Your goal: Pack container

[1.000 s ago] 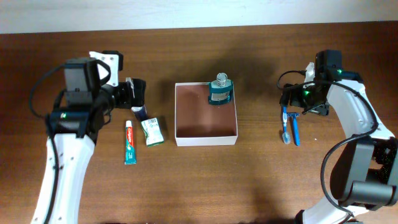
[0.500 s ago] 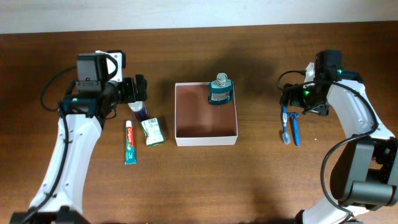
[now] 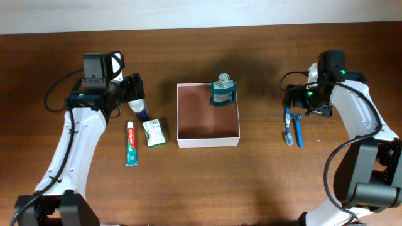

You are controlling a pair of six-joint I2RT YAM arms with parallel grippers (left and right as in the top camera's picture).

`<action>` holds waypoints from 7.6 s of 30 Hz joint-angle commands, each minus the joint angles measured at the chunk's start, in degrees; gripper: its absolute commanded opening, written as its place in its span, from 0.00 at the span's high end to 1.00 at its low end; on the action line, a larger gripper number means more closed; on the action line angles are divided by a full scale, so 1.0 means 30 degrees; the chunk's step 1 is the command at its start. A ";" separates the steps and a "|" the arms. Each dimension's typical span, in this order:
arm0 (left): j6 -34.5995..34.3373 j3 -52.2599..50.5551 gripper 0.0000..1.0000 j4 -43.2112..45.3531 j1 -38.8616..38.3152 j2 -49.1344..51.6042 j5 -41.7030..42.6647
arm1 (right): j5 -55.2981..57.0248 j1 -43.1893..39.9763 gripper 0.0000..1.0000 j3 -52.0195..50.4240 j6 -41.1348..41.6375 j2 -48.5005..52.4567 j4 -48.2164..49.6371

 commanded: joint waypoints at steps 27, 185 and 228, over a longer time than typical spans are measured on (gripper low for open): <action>0.0335 0.0299 0.28 -0.0058 0.0058 0.0670 -0.0182 | 0.0102 -0.0022 0.01 0.0211 -0.0160 -0.0423 -0.0007; 1.7201 0.0408 0.75 0.6331 -0.5727 0.1559 0.8706 | 0.0102 -0.0022 0.01 0.0211 -0.0168 -0.0423 0.0000; 0.5253 0.0408 0.99 0.9260 -0.6069 0.2739 0.2033 | 0.0102 -0.0022 0.01 0.0211 -0.0168 -0.0423 0.0000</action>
